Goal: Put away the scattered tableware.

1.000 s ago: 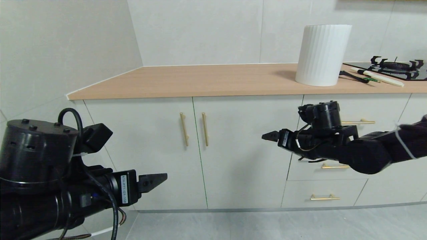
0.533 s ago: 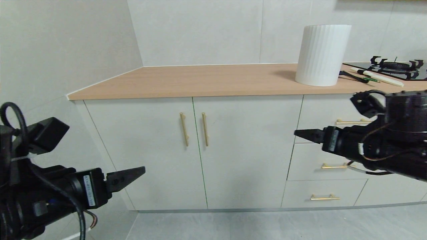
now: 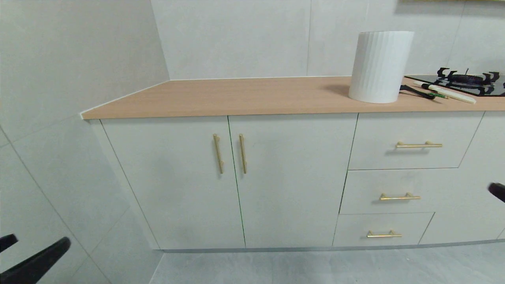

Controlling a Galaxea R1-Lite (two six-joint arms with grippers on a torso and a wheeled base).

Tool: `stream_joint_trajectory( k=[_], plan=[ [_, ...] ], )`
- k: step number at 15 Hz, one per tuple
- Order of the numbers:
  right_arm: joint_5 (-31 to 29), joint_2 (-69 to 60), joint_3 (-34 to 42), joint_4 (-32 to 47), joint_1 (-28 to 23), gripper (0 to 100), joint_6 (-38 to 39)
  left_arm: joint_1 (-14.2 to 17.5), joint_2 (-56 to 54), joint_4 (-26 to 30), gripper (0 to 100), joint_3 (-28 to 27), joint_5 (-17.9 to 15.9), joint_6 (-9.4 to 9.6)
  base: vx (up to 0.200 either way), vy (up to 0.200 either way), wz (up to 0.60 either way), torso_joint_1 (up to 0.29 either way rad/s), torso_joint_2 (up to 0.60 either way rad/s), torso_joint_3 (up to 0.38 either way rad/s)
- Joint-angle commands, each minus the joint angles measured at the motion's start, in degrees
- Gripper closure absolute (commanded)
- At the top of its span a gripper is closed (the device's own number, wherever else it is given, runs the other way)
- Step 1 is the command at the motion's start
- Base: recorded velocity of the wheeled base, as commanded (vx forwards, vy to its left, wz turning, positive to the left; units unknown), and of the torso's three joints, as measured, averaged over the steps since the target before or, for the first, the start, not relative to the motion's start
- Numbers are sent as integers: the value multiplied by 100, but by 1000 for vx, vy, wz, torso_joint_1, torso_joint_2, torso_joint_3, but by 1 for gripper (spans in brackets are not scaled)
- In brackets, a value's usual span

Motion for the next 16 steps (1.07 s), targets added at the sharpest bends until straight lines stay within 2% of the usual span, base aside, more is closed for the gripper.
stream_joint_trajectory(
  k=[1,2,3,5,8,9,12,13,14,16],
  plan=[
    [-127,-2290,205,1467,-277,0,-692,531,-1573,487,0,199,8,203,0,0,0,0,0,0],
    [-259,-2597,205,1748,-400,0,-868,707,-1898,698,0,261,-10,335,0,0,0,0,0,0],
    [-365,-2993,205,1994,-646,0,-1070,839,-2390,971,0,322,-10,581,0,0,0,0,0,0],
    [-373,-3406,196,2214,-1094,0,-1202,936,-2847,1252,0,331,-10,801,0,0,0,0,0,0],
    [-382,-3810,345,2381,-1736,0,-1193,1147,-2891,1243,0,489,139,898,0,0,0,0,0,0],
    [-373,-4074,380,2477,-1718,0,-1202,1199,-2891,1217,0,542,236,959,0,0,0,0,0,0],
    [-646,-4162,459,2609,-1718,0,-1141,1296,-2891,1032,0,762,605,977,0,0,0,0,0,0],
    [-742,-4162,582,2583,-1718,0,-1149,1419,-2900,988,0,841,684,977,0,0,0,0,0,0],
    [-760,-4162,600,2557,-1709,0,-1123,1674,-3005,980,0,911,658,1012,0,0,0,0,0,0],
    [-505,-4162,653,2565,-1709,0,-930,1920,-3454,980,0,1263,245,1478,0,0,0,0,0,0]
  ],
)
